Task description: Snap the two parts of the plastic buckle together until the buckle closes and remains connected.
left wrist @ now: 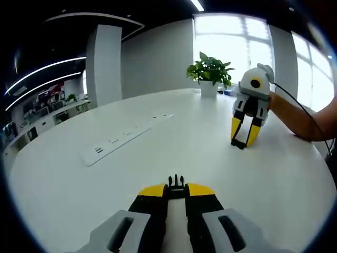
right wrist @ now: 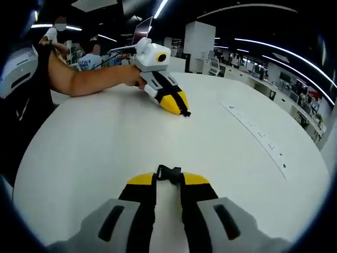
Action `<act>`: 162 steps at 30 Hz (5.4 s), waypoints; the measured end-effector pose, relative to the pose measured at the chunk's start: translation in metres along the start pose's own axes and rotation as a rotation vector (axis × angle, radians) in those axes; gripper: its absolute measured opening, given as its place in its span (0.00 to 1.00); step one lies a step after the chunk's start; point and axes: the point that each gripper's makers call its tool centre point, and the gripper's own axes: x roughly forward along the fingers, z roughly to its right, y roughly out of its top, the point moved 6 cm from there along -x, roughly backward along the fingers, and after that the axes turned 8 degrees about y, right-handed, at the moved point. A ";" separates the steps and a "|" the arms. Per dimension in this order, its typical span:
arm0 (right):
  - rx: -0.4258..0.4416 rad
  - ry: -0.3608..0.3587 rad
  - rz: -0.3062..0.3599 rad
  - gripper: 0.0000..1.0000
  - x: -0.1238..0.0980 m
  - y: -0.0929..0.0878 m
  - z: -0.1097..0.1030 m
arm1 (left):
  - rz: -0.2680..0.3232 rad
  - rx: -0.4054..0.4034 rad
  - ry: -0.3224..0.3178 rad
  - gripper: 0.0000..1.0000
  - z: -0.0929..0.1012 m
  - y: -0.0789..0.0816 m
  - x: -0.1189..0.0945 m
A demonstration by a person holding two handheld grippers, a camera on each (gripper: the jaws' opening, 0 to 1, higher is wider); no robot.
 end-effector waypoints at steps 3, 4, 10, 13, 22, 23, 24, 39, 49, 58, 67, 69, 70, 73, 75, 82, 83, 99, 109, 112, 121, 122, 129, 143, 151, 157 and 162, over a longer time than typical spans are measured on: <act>0.021 -0.025 -0.004 0.16 -0.001 -0.001 0.003 | 0.000 0.000 0.000 0.11 -0.001 0.000 0.000; 0.024 -0.029 -0.003 0.16 -0.001 -0.001 0.003 | 0.000 0.000 0.000 0.11 -0.001 0.000 0.001; 0.005 -0.034 -0.016 0.16 -0.003 -0.002 0.003 | 0.002 -0.002 -0.002 0.11 -0.001 0.000 0.001; 0.027 -0.049 0.001 0.16 -0.005 0.000 0.004 | 0.002 -0.002 -0.002 0.11 -0.001 0.000 0.001; 0.090 -0.112 0.043 0.26 -0.011 0.009 0.008 | 0.005 -0.005 -0.004 0.11 -0.002 0.000 0.002; 0.103 -0.138 0.052 0.30 -0.013 0.011 0.010 | 0.005 -0.006 -0.004 0.11 -0.001 0.000 0.002; 0.114 -0.170 0.077 0.35 -0.015 0.017 0.012 | 0.005 -0.005 -0.003 0.11 -0.001 0.000 0.002; 0.556 -0.805 0.330 0.62 -0.038 0.020 -0.006 | 0.005 0.009 0.000 0.11 0.003 0.001 0.002; 0.588 -0.914 0.225 0.47 -0.004 0.017 -0.022 | 0.019 0.002 -0.009 0.11 0.001 -0.002 0.000; 0.629 -0.952 0.196 0.38 0.010 0.021 -0.028 | 0.019 0.036 0.007 0.11 0.002 -0.002 -0.002; 0.643 -0.990 0.164 0.34 0.016 0.018 -0.032 | 0.005 0.102 0.035 0.11 0.011 -0.002 -0.009; 0.647 -0.988 0.169 0.32 0.016 0.016 -0.033 | 0.007 0.096 0.033 0.11 0.011 -0.002 -0.009; 0.646 -0.990 0.168 0.31 0.016 0.016 -0.033 | 0.008 0.088 0.030 0.11 0.011 -0.003 -0.010; 0.647 -0.982 0.167 0.29 0.017 0.014 -0.033 | 0.011 0.074 0.024 0.11 0.012 -0.003 -0.010; 0.654 -0.975 0.164 0.28 0.019 0.012 -0.034 | 0.010 0.079 0.027 0.11 0.013 -0.003 -0.010; 0.659 -0.966 0.171 0.26 0.023 0.012 -0.036 | 0.007 0.086 0.029 0.11 0.010 -0.002 -0.008; 0.658 -0.966 0.171 0.25 0.024 0.012 -0.036 | 0.008 0.084 0.028 0.11 0.010 -0.002 -0.008; 0.641 -0.969 0.159 0.14 0.017 0.003 -0.031 | 0.007 0.097 0.030 0.11 0.004 -0.002 -0.004; 0.601 -0.930 0.174 0.16 0.015 0.004 -0.029 | 0.006 0.101 0.032 0.11 0.002 -0.002 -0.003; 0.594 -0.930 0.172 0.16 0.014 0.004 -0.028 | 0.006 0.102 0.033 0.11 0.002 -0.002 -0.003; 0.572 -0.896 0.162 0.16 0.020 0.008 -0.023 | 0.007 0.102 0.030 0.11 0.004 -0.001 -0.004; 0.571 -0.895 0.163 0.16 0.019 0.008 -0.022 | 0.007 0.103 0.030 0.11 0.005 -0.001 -0.004; 0.584 -0.897 0.171 0.14 0.016 0.007 -0.021 | 0.007 0.101 0.028 0.11 0.009 -0.001 -0.006; 0.588 -0.910 0.168 0.12 0.018 0.006 -0.026 | 0.007 0.098 0.027 0.11 0.010 -0.002 -0.007; 0.582 -0.906 0.164 0.12 0.020 0.007 -0.030 | 0.007 0.097 0.026 0.11 0.012 -0.002 -0.007; 0.566 -0.910 0.155 0.11 0.019 0.005 -0.030 | 0.005 0.091 0.027 0.11 0.013 -0.001 -0.008; 0.562 -0.921 0.214 0.10 0.013 0.013 -0.030 | -0.007 0.078 0.033 0.10 0.014 -0.001 -0.008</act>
